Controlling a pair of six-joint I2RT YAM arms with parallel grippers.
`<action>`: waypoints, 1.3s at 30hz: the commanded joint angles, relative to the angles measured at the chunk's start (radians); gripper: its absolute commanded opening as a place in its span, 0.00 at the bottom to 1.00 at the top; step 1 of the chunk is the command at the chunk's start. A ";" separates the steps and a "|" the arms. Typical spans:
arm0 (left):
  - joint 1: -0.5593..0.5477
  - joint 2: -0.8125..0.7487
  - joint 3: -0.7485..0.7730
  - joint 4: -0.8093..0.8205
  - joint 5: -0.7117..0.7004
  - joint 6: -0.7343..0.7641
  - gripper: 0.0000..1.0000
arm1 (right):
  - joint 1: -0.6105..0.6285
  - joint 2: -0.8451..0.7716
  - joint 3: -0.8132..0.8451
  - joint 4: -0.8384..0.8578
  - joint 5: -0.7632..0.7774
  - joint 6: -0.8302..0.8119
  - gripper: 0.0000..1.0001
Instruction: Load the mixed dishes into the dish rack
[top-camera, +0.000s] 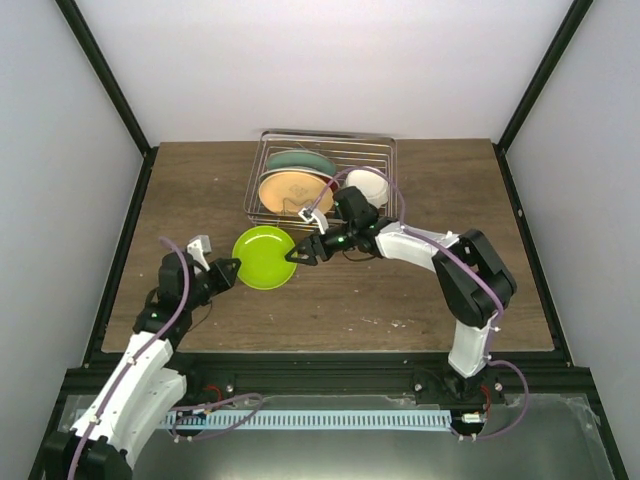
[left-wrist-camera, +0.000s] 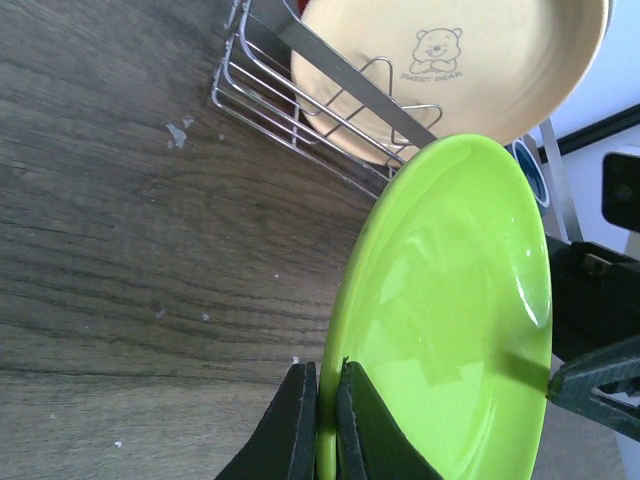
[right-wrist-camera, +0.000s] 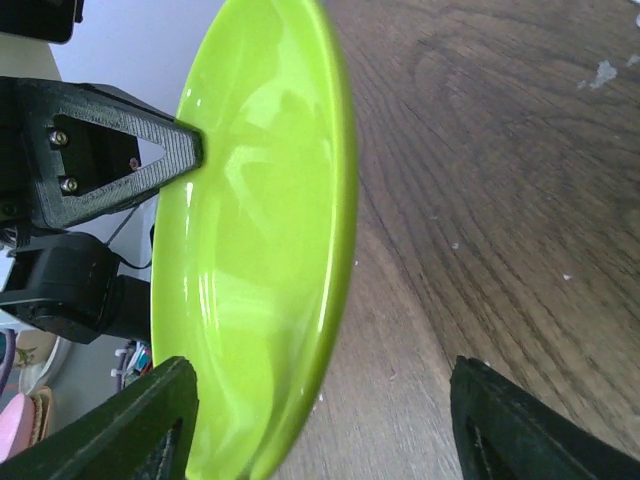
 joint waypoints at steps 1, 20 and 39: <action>-0.011 0.013 -0.016 0.100 0.047 -0.005 0.00 | 0.020 0.033 0.059 0.059 -0.050 0.043 0.67; -0.018 0.007 -0.036 0.118 0.027 -0.023 0.37 | 0.042 0.029 0.071 0.031 0.022 0.018 0.01; -0.019 -0.058 0.019 -0.048 -0.144 -0.003 1.00 | 0.016 -0.315 -0.046 0.006 0.530 -0.189 0.01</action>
